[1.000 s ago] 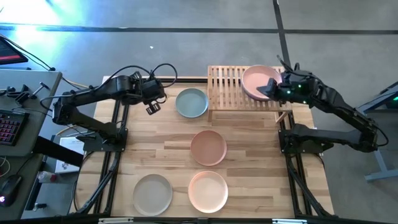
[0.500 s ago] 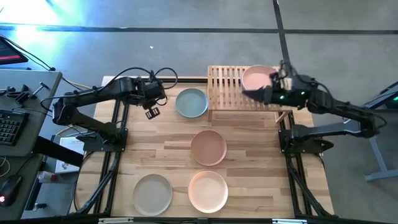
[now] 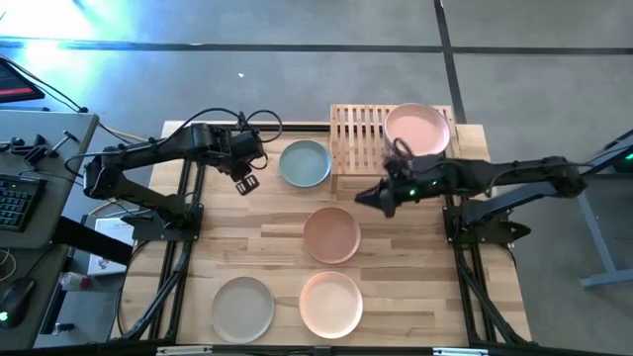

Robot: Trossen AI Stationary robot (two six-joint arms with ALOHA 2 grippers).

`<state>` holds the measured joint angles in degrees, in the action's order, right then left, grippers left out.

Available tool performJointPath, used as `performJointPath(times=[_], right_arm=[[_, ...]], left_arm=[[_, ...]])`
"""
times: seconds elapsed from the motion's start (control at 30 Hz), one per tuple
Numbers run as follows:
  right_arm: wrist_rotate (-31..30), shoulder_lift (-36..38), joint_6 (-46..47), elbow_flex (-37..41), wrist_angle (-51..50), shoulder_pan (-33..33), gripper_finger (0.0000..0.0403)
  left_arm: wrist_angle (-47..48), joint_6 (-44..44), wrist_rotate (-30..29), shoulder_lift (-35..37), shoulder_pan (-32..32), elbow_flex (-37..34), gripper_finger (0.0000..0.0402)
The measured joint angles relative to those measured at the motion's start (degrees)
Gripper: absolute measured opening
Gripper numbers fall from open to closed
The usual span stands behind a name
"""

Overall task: Place and stack plates onto a shelf
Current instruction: Put the light brown plate on the shelf

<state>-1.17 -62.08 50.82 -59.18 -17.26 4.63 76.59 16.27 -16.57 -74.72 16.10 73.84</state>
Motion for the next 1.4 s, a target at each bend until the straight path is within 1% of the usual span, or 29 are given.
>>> performJointPath(times=[0.1,0.17,0.43,0.5,0.57,0.67,0.83,1.0,1.07,1.17,1.4], right_arm=[[1.4,-2.8,-1.7,0.0,-0.1,1.7,0.0105],[1.5,-4.6,-1.8,0.0,0.0,2.5,0.0105],[1.4,-13.5,-2.4,0.0,-0.1,3.0,0.0105],[3.3,-15.8,-5.6,0.0,-0.1,3.2,0.0105],[6.6,-18.1,-10.7,0.0,0.0,3.6,0.0105],[10.9,-21.5,-17.9,0.0,-0.1,4.7,0.0105],[14.8,-26.0,-26.0,0.0,-0.2,7.3,0.0105],[14.7,-29.5,-32.7,0.0,-0.2,9.2,0.0105],[13.6,-30.8,-34.2,0.0,-0.2,9.6,0.0105],[11.9,-32.7,-34.9,0.0,-0.2,9.9,0.0105],[10.8,-37.1,-38.5,0.0,-0.2,10.2,0.0105]], left_arm=[[0.0,5.2,2.8,0.0,0.0,0.0,0.009],[0.0,8.7,3.6,0.0,0.0,0.0,0.009],[0.0,19.8,3.6,0.0,0.0,0.0,0.009],[0.1,22.5,3.6,0.0,-0.3,0.0,0.009],[0.1,25.6,3.8,0.0,-1.1,0.0,0.009],[0.2,30.2,5.3,0.0,-2.9,0.0,0.009],[0.2,36.7,6.0,0.0,-7.2,0.0,0.009],[0.2,40.6,6.0,0.0,-11.2,0.0,0.009],[0.2,42.4,6.0,0.0,-12.7,0.0,0.009],[0.1,44.9,6.0,0.0,-14.8,0.0,0.009],[0.1,48.7,6.0,0.0,-18.8,0.0,0.009]])
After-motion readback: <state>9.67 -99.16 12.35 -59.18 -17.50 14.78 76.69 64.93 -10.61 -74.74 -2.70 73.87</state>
